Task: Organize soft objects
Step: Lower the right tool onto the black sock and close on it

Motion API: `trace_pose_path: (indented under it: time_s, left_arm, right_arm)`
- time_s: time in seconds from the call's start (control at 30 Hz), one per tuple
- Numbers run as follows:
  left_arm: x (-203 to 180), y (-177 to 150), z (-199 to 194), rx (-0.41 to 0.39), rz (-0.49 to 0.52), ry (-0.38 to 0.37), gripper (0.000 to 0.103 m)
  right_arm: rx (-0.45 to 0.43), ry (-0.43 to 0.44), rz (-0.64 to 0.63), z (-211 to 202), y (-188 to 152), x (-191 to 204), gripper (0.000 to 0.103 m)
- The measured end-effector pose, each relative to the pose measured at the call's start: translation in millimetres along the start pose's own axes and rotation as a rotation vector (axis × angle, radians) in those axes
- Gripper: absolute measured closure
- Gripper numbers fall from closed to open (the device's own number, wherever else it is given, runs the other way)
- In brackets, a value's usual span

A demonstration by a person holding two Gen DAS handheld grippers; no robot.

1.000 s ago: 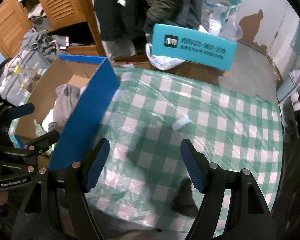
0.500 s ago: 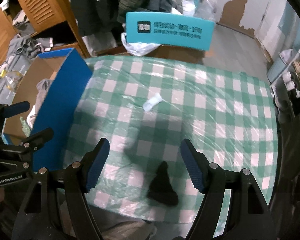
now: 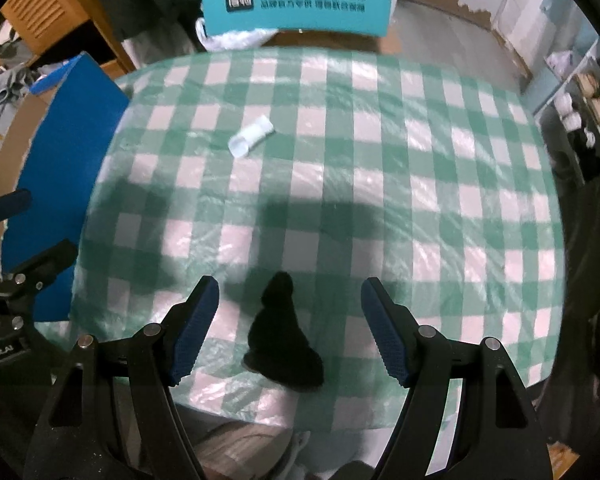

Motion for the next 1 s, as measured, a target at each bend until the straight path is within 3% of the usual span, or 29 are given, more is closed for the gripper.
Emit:
trace_pose_path:
  time_s: [0.57, 0.9, 1.0]
  left_arm:
    - [-13.0, -20.5, 38.6, 0.098, 0.009, -0.012, 0.021]
    - [-13.5, -19.7, 47.2, 0.111, 0.001, -0.022, 0.021]
    - [-12.7, -18.4, 49.7, 0.112, -0.007, -0.030, 0.021]
  right_arm:
    - [0.108, -0.012, -0.015, 35.1, -33.1, 2.0, 0.029]
    - [0.143, -0.018, -0.048, 51.0, -43.5, 9.4, 0.030]
    - [0.158, -0.019, -0.057, 54.7, -47.5, 10.9, 0.044]
Point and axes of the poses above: each gripper's, at about its wrist camera, not at the fingertips, and z roughly the way its jaws point, x to its left, y to its top, the point moved 9 cm from there along z, roughly the way its jaws point, and after that the axes turned 6 degrees about -x, right-handed, at the moved point
